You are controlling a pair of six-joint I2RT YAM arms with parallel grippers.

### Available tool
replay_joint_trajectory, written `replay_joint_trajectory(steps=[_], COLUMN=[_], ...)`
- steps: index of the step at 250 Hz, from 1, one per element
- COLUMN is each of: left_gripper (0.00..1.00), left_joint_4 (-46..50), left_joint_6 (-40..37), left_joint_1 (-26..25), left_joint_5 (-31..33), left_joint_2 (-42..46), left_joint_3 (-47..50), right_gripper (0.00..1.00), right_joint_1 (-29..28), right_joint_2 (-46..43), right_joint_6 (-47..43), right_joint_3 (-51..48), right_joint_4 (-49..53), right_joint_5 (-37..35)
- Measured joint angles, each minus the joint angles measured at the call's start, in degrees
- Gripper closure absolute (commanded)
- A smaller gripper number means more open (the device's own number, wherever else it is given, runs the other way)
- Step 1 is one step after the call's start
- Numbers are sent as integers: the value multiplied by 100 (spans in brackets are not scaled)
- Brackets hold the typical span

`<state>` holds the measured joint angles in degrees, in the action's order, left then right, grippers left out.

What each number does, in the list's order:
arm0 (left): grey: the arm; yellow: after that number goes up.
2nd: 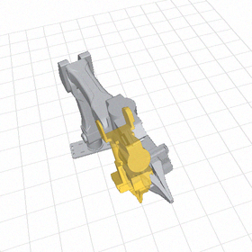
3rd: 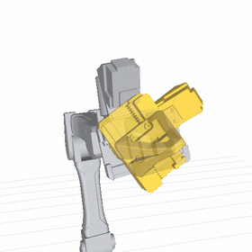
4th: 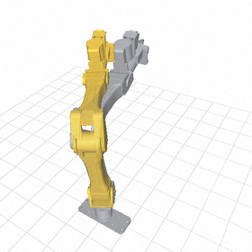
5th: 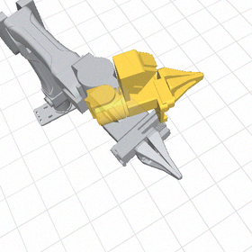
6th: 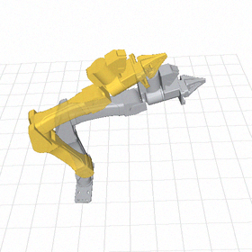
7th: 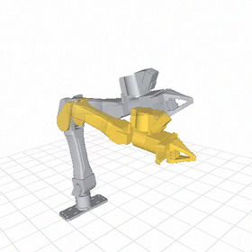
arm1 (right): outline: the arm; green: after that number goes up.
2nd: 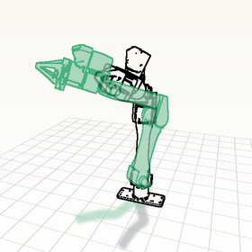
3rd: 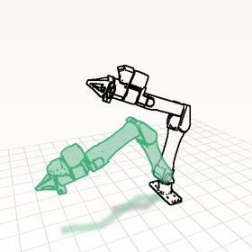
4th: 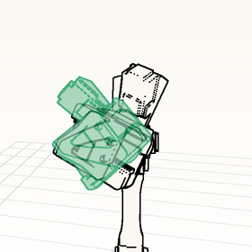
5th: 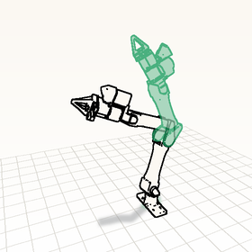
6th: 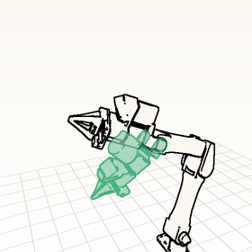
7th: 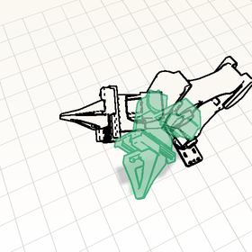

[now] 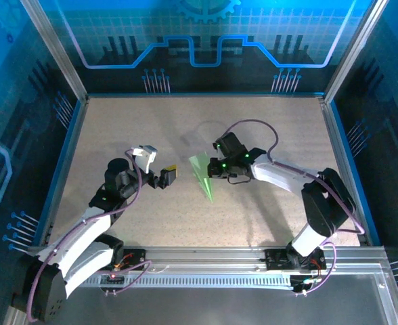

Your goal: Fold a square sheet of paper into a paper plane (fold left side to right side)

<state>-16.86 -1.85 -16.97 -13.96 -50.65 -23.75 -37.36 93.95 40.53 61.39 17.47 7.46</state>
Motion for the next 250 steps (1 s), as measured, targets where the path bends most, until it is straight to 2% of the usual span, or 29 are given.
replay_joint_trajectory(steps=[43,77,159,250], left_gripper=[0,0,0,0], left_joint_4=[0,0,0,0], left_joint_6=[0,-2,-2,0], left_joint_1=[0,0,0,0], left_joint_5=[-2,0,0,-4], left_joint_2=[2,2,2,2], left_joint_3=[2,0,0,0], right_gripper=[98,97,96,95], right_joint_1=[-22,-15,122,238], right_joint_2=[603,927,986,520], right_joint_6=[411,546,549,444], right_joint_3=[-22,-68,-389,-629], right_joint_4=[-994,-1316,-1241,-1029], right_joint_5=[507,553,345,107])
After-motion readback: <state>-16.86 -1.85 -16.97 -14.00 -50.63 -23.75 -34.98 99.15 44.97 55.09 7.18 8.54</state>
